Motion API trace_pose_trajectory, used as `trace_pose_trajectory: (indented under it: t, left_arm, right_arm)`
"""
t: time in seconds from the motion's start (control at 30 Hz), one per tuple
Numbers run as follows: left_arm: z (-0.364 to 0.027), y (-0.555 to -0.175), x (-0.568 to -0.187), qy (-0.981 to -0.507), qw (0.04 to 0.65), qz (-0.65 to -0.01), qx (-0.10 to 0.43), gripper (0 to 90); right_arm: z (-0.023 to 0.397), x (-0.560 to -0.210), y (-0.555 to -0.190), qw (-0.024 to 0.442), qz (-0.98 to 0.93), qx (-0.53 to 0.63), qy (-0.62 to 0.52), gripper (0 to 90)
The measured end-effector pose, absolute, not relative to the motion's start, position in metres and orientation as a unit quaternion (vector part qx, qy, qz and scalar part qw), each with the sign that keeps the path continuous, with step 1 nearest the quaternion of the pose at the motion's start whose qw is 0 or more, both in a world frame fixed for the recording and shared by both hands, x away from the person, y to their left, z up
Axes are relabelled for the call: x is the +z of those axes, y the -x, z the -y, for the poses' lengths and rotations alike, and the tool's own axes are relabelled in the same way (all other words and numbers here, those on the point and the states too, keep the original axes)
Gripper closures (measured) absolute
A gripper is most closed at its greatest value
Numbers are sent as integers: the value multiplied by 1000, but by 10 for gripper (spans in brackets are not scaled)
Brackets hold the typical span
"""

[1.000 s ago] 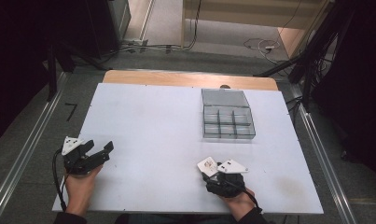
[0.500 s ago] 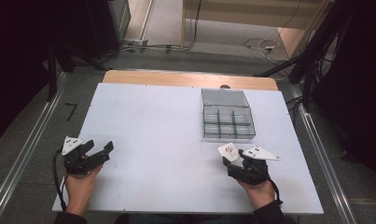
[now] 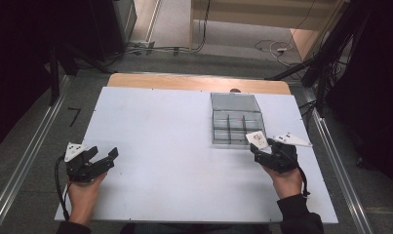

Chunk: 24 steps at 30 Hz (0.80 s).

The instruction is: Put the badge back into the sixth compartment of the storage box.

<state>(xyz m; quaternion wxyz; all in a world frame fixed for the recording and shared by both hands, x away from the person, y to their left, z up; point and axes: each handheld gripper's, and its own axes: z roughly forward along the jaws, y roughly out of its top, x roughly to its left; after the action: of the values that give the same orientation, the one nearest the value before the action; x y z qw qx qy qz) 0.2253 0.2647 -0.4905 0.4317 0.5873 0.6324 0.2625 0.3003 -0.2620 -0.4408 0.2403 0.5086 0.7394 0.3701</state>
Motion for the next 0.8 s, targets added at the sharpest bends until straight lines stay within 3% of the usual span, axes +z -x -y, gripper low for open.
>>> trace_pose_trajectory:
  t: [0.8]
  left_arm:
    - [-265, -226, -491, -587, 433, -633, 261, 236]
  right_arm:
    - [254, -449, -351, 255, -776, 272, -509, 310]
